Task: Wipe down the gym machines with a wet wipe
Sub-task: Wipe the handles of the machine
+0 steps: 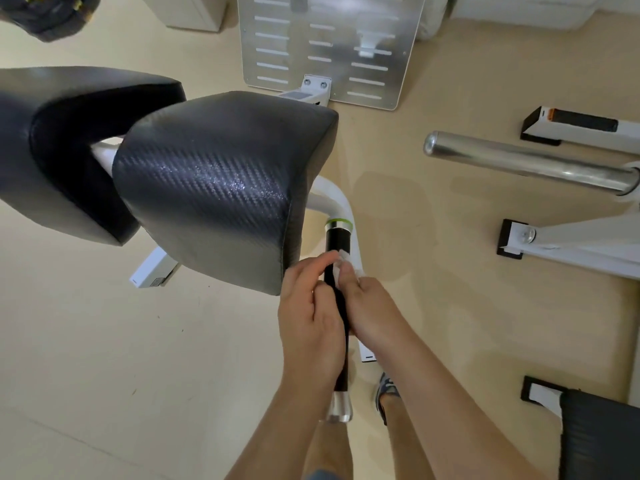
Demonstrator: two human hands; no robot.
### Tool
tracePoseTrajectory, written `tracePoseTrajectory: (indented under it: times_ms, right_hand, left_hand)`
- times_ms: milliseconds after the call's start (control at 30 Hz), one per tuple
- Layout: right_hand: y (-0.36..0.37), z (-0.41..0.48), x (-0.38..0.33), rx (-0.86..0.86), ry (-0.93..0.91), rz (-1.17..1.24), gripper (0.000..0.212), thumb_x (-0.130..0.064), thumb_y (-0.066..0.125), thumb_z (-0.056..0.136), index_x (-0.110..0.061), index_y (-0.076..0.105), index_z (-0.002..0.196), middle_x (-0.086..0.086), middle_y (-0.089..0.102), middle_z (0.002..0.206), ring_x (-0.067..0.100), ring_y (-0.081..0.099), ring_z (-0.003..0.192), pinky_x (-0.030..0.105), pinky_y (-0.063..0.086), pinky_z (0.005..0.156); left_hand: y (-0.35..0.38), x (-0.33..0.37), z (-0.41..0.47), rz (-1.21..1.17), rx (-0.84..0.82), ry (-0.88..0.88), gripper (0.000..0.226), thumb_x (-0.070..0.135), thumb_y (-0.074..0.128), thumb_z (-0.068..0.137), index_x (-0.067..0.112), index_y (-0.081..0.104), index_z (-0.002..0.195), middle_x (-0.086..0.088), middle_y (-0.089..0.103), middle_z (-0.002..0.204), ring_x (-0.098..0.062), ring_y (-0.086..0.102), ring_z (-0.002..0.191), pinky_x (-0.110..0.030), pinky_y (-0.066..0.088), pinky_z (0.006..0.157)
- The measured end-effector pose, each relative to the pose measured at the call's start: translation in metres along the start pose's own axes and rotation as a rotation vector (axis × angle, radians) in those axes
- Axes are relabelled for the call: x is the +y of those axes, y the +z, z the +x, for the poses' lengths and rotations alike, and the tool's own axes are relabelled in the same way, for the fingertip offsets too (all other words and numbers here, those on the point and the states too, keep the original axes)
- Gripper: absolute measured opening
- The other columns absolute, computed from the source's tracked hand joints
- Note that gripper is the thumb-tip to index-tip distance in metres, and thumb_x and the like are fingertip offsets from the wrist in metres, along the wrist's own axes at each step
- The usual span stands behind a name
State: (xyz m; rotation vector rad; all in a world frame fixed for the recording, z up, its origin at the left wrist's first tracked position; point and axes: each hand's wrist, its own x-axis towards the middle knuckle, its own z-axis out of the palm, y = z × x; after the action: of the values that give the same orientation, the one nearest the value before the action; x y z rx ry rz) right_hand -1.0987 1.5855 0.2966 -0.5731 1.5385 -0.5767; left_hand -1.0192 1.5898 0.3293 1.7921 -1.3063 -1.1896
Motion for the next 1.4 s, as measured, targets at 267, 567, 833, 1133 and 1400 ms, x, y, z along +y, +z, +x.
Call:
tracePoseTrajectory:
  times_ms: [267, 567, 833, 1133, 1400]
  right_hand:
    - [-0.017, 0.014, -0.025, -0.07, -0.052, -0.16, 0.026, -0.031, 0.036, 0.102, -0.024, 0.055, 0.087, -0.002, 0.061, 0.085, 0.015, 0.059, 0.082, 0.029, 0.048, 0.076]
    - [0.003, -0.054, 0.011, 0.057, -0.029, -0.19, 0.039, -0.037, 0.033, 0.103, -0.02, 0.049, 0.072, -0.006, 0.05, 0.062, 0.003, 0.046, 0.048, 0.018, 0.035, 0.051]
    - [-0.008, -0.1, 0.025, -0.199, 0.094, -0.418, 0.038, -0.039, 0.036, 0.099, -0.016, 0.062, 0.083, 0.002, 0.069, 0.085, 0.019, 0.066, 0.076, 0.044, 0.054, 0.076]
    - [0.0, -0.058, 0.006, -0.004, 0.171, 0.111, 0.035, -0.029, 0.041, 0.101, -0.01, 0.068, 0.089, 0.002, 0.072, 0.072, 0.016, 0.069, 0.068, 0.033, 0.055, 0.07]
    - [-0.015, -0.096, 0.016, 0.105, -0.137, -0.222, 0.028, -0.023, 0.053, 0.096, -0.007, 0.059, 0.073, -0.009, 0.054, 0.071, 0.005, 0.05, 0.061, 0.01, 0.037, 0.057]
  left_hand:
    - [-0.003, -0.002, 0.003, 0.214, -0.143, 0.175, 0.045, 0.01, 0.04, 0.091, 0.02, 0.057, 0.132, 0.012, 0.053, 0.121, 0.003, 0.051, 0.108, -0.006, 0.038, 0.09]
    - [-0.027, -0.009, -0.009, 0.22, -0.124, 0.049, 0.022, 0.014, 0.066, 0.088, 0.024, 0.073, 0.106, 0.017, 0.059, 0.099, 0.002, 0.06, 0.089, -0.009, 0.047, 0.077]
    - [-0.045, -0.011, -0.06, 0.21, -0.14, -0.119, 0.037, 0.017, 0.069, 0.085, 0.042, 0.065, 0.111, 0.013, 0.053, 0.097, 0.002, 0.051, 0.08, -0.006, 0.041, 0.067]
    - [-0.049, -0.005, -0.055, 0.086, -0.126, -0.281, 0.027, 0.02, 0.05, 0.096, 0.043, 0.062, 0.102, 0.011, 0.062, 0.086, -0.002, 0.059, 0.075, -0.024, 0.053, 0.071]
    - [-0.054, 0.01, -0.053, 0.16, -0.157, -0.139, 0.018, 0.033, 0.061, 0.09, 0.039, 0.068, 0.105, 0.011, 0.059, 0.085, 0.005, 0.054, 0.067, -0.007, 0.038, 0.063]
